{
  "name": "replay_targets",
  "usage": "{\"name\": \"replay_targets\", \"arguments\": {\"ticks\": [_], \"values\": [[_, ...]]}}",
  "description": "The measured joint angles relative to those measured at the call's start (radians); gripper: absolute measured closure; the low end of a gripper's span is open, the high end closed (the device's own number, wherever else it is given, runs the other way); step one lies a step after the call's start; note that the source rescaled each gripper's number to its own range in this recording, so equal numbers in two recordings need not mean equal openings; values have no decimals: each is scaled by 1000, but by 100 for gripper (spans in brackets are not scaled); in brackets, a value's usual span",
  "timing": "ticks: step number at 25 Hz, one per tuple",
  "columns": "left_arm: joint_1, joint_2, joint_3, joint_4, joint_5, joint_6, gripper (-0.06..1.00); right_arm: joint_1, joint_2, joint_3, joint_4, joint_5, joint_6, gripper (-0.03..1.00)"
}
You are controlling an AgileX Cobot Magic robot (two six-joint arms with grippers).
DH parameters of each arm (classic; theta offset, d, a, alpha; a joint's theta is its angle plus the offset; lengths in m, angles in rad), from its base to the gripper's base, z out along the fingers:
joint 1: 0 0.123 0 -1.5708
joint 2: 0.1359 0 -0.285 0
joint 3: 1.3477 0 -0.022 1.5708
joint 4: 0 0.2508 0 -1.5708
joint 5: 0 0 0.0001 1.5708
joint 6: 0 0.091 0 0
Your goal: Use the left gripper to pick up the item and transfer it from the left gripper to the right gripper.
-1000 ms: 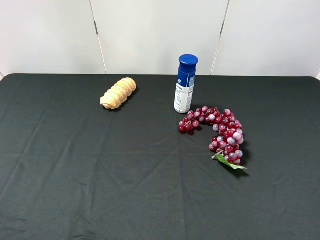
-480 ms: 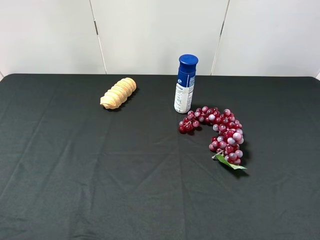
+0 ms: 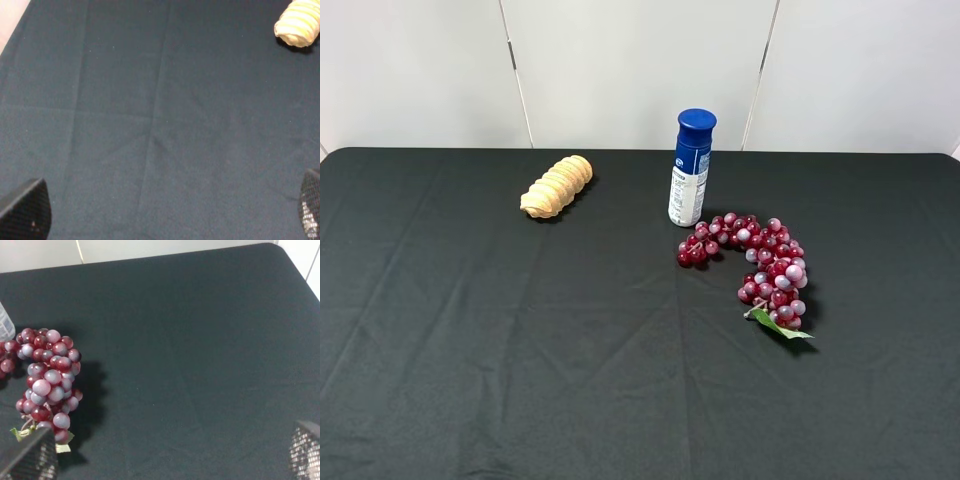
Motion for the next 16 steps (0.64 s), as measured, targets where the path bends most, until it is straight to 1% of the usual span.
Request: {"name": "replay_targets", "arguments": {"ticks": [16], "values": [[0,0,0,1,0,0,-4,0,0,0,0,0,2,-3]]}}
